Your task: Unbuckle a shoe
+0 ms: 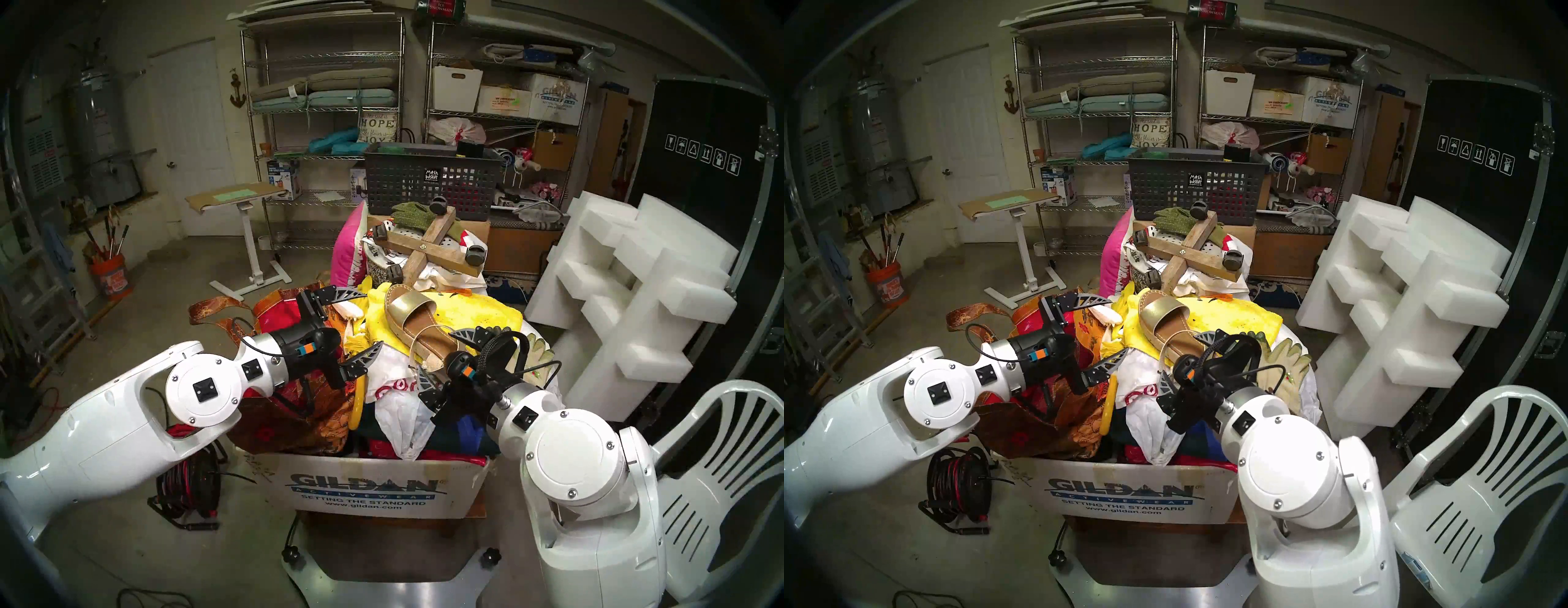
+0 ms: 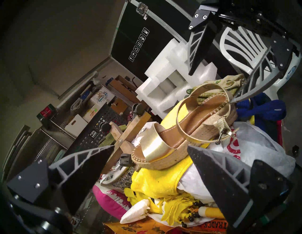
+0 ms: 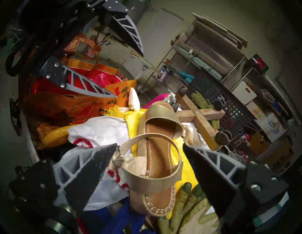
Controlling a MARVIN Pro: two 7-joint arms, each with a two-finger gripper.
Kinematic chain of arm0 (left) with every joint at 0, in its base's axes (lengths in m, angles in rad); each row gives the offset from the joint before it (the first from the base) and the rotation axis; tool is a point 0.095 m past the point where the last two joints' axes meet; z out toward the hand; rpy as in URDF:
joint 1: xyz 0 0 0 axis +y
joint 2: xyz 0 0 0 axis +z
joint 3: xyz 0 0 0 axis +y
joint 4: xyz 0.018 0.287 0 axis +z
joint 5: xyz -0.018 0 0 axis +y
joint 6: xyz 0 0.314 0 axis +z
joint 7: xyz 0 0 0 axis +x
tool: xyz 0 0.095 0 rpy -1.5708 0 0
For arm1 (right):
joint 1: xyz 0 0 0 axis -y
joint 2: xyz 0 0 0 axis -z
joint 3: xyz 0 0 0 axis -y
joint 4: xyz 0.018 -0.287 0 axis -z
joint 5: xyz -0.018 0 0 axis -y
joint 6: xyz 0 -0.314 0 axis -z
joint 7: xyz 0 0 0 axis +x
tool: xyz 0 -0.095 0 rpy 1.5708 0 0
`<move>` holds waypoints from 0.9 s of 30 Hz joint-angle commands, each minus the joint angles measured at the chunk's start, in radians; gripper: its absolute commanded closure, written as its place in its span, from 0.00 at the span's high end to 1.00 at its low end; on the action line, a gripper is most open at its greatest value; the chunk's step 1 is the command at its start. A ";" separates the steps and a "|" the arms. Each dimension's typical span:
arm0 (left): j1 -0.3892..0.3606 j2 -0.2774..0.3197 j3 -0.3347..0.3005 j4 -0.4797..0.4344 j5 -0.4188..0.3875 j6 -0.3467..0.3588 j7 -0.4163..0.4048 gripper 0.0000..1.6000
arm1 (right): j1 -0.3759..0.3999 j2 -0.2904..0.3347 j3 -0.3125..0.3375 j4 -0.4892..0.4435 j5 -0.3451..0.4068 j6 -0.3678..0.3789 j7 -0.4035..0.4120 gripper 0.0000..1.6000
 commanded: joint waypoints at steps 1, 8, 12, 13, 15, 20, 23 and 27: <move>0.001 0.014 -0.023 -0.021 -0.002 -0.028 0.023 1.00 | -0.035 0.027 0.000 -0.023 -0.008 -0.021 -0.006 0.76; 0.006 0.015 -0.023 -0.023 -0.002 -0.035 0.031 1.00 | -0.042 0.047 -0.018 -0.023 -0.015 -0.037 0.000 0.73; 0.008 0.017 -0.021 -0.023 -0.002 -0.038 0.036 1.00 | -0.043 0.051 -0.034 -0.023 -0.024 -0.044 -0.006 0.73; 0.009 0.017 -0.020 -0.023 -0.002 -0.038 0.038 1.00 | -0.041 0.053 -0.038 -0.023 -0.027 -0.047 -0.007 0.73; 0.010 0.017 -0.019 -0.022 -0.002 -0.039 0.040 1.00 | -0.035 0.052 -0.048 -0.023 -0.036 -0.045 -0.009 0.71; 0.012 0.017 -0.017 -0.022 -0.003 -0.039 0.053 1.00 | -0.009 0.053 -0.073 -0.023 -0.084 -0.026 -0.011 0.67; 0.014 0.020 -0.017 -0.022 -0.004 -0.038 0.055 1.00 | 0.001 0.060 -0.084 -0.023 -0.109 -0.014 -0.002 0.62; 0.014 0.020 -0.017 -0.022 -0.004 -0.038 0.055 1.00 | 0.001 0.060 -0.084 -0.023 -0.109 -0.014 -0.002 0.62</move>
